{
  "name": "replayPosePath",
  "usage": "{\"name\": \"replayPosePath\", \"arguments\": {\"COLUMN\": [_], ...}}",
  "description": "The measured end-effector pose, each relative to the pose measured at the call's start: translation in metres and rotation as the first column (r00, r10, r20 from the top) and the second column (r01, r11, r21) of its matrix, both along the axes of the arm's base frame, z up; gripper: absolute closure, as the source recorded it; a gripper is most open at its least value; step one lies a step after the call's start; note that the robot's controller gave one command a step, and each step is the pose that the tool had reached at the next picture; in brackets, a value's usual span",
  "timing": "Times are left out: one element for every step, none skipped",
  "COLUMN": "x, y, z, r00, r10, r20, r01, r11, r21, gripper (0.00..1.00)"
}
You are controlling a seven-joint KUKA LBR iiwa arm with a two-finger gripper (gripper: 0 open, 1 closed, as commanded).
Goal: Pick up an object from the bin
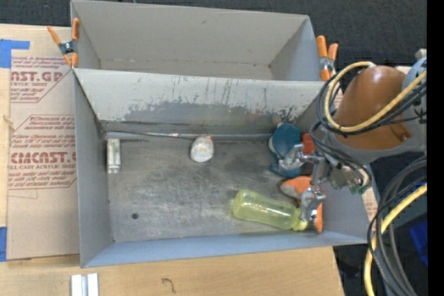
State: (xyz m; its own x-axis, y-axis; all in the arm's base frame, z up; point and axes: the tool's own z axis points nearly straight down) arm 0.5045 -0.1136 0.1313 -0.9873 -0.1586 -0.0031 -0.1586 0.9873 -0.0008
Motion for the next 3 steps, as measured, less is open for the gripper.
{"name": "replayPosePath", "arguments": {"x": [-0.022,-0.019,-0.015], "y": [0.041,0.044,0.07], "z": [0.0,0.006,-0.056], "r00": [1.0,1.0,1.0], "r10": [-0.011,-0.024,-0.005], "r20": [-0.005,-0.002,0.024], "r01": [0.011,0.024,0.005], "r11": [1.0,1.0,1.0], "r21": [0.003,0.001,0.0], "gripper": [0.0,0.0,0.0]}}
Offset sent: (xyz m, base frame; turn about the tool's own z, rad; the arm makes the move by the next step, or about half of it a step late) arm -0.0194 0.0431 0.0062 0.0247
